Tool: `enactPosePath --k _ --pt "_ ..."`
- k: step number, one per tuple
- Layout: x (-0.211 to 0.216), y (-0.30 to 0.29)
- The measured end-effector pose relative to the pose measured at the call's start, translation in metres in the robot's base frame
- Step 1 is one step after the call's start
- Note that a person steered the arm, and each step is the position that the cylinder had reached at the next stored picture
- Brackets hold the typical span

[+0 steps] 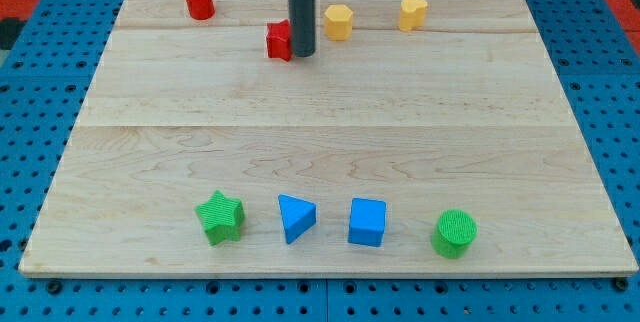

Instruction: Move red star towards the top

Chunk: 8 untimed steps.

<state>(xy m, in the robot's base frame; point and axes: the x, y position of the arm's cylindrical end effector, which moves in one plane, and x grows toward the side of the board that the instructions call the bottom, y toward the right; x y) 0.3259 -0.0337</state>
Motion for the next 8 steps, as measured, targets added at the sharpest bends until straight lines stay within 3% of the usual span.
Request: enactPosePath --k 1,2,5,6,8 --pt "0.011 -0.035" --pt "-0.015 -0.037" --pt "0.003 0.031" --pt "-0.017 -0.020" --pt "-0.056 -0.026"
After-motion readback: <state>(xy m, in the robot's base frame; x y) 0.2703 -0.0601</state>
